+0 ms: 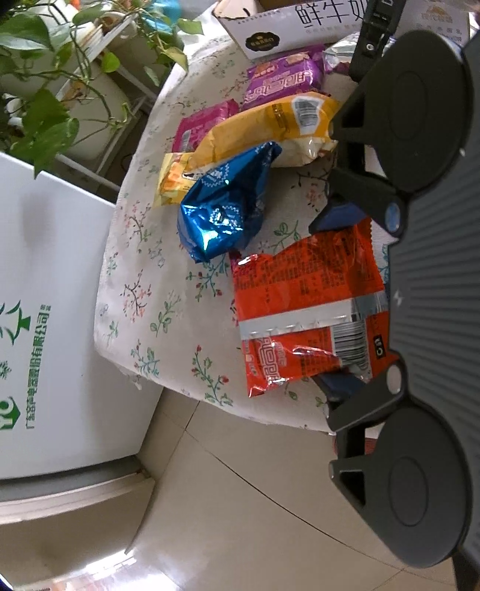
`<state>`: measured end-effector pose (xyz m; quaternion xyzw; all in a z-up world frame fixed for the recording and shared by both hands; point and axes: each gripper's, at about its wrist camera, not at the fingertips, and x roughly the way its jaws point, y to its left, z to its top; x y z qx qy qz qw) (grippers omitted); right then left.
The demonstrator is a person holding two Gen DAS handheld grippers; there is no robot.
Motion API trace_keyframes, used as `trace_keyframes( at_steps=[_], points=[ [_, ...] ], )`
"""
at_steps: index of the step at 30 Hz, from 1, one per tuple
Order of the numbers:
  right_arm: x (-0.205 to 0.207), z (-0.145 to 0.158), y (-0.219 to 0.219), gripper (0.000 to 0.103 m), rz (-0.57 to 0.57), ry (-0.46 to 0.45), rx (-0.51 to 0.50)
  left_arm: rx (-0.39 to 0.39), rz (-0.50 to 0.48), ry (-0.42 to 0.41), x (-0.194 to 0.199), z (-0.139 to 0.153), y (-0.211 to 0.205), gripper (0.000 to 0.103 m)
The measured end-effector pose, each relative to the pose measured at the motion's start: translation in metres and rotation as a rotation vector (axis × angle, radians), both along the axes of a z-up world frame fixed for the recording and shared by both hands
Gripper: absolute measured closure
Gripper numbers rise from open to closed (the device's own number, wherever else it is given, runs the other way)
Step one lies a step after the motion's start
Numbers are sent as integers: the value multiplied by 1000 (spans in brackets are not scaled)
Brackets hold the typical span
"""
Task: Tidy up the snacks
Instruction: 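Grasp silver foil pack with right tool while left tool grasps red pack, then lift both held packs and carry them over the cardboard box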
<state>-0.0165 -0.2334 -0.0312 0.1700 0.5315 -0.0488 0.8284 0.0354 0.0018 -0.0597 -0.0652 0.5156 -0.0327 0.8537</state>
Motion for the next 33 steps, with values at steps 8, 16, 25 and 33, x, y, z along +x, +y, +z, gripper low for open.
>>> trace_keyframes(
  at_steps=[8,16,25,33],
  points=[
    [-9,18,4,34,46,-66,-53,8,20,-61,-17,8,-1,30],
    [-15,26,0,34,73,-96,-57,28,25,-164,-29,23,-6,30],
    [-19,34,0,34,90,-121,-53,16,26,-190,-39,27,-13,30],
    [-21,44,-3,34,96,-156,-44,20,27,-208,-56,28,-20,30]
  ],
)
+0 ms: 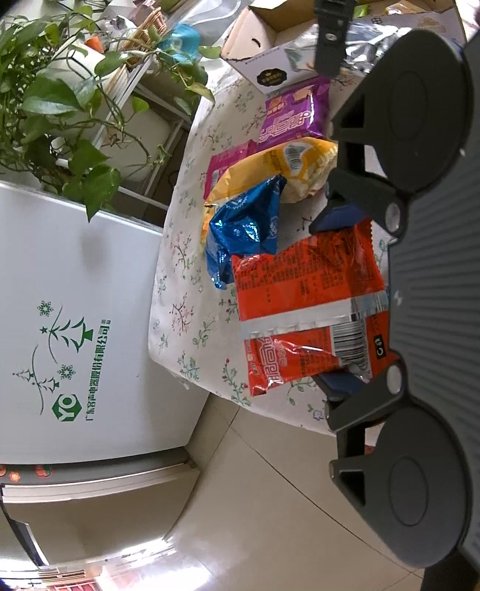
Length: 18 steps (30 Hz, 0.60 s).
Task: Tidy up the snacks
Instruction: 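Lift both held packs and carry them over the cardboard box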
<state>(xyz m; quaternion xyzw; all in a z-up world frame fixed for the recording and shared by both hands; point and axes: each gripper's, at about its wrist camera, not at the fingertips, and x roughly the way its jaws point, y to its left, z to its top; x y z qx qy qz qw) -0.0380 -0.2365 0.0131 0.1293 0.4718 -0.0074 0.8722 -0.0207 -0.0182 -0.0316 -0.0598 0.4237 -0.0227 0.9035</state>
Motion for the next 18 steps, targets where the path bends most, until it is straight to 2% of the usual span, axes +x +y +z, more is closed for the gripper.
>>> trace_keyframes(
  at_steps=[13,18],
  points=[
    [-10,30,-31,34,-50,-95,58,-32,-26,-56,-25,27,-24,30],
    [-17,44,-54,34,-89,-138,98,-60,-71,-80,-33,43,-41,30]
  ],
)
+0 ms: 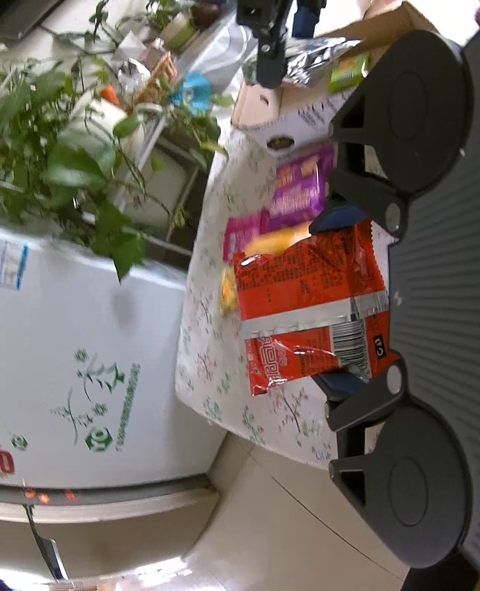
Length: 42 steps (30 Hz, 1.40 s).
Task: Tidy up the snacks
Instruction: 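Lift both held packs and carry them over the cardboard box, then open both tools to drop the packs into the cardboard box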
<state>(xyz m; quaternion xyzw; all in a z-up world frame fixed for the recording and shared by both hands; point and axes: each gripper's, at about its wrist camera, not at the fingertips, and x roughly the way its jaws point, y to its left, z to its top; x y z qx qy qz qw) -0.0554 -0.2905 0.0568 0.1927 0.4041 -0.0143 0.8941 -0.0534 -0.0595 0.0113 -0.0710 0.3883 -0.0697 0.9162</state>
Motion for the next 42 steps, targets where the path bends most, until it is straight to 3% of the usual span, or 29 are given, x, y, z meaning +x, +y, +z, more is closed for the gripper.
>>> trace_keyframes(
  at_steps=[12,22,42],
  points=[
    [-23,23,-63,34,-136,-90,88,-57,-138,-24,-13,24,-63,30],
    [-37,25,-98,34,-229,-105,155,-91,-259,-34,-16,36,-127,30],
    [-46,11,-138,34,-427,-48,218,-52,-411,76,-11,10,-217,30]
  ],
)
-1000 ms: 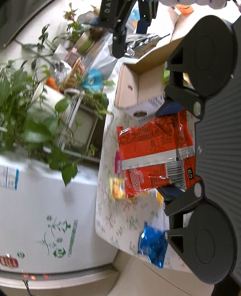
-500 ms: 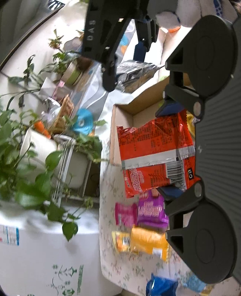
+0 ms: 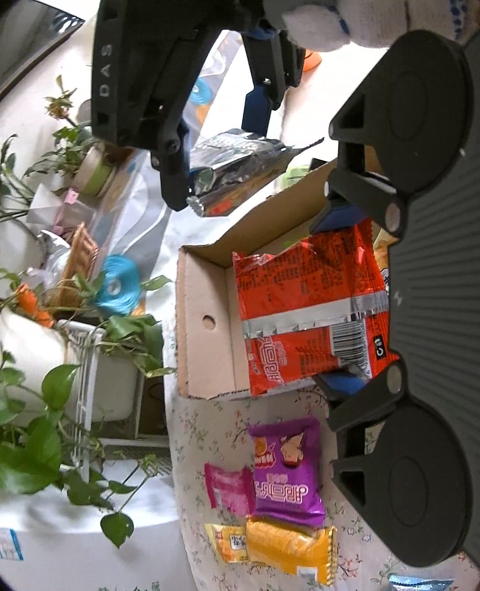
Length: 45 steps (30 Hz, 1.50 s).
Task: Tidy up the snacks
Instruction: 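Open both tools to drop the packs into the cardboard box, then move both tools back over the remaining snack packs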
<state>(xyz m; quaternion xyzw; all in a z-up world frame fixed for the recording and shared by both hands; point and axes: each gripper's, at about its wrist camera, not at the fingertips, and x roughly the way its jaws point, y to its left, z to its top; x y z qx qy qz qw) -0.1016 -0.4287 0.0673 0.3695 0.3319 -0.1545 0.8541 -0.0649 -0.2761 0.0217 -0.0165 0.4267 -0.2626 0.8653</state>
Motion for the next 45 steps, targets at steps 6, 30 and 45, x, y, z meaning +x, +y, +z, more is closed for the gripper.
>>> trace_keyframes(
  at_steps=[6,30,45],
  points=[
    [3,-6,-3,33,-32,34,20,43,-20,-7,1,-1,-8,27],
    [9,-6,3,19,-25,40,18,118,-27,-77,7,12,16,11],
    [25,-7,31,16,103,43,-38,147,48,-64,28,8,84,9]
  ],
)
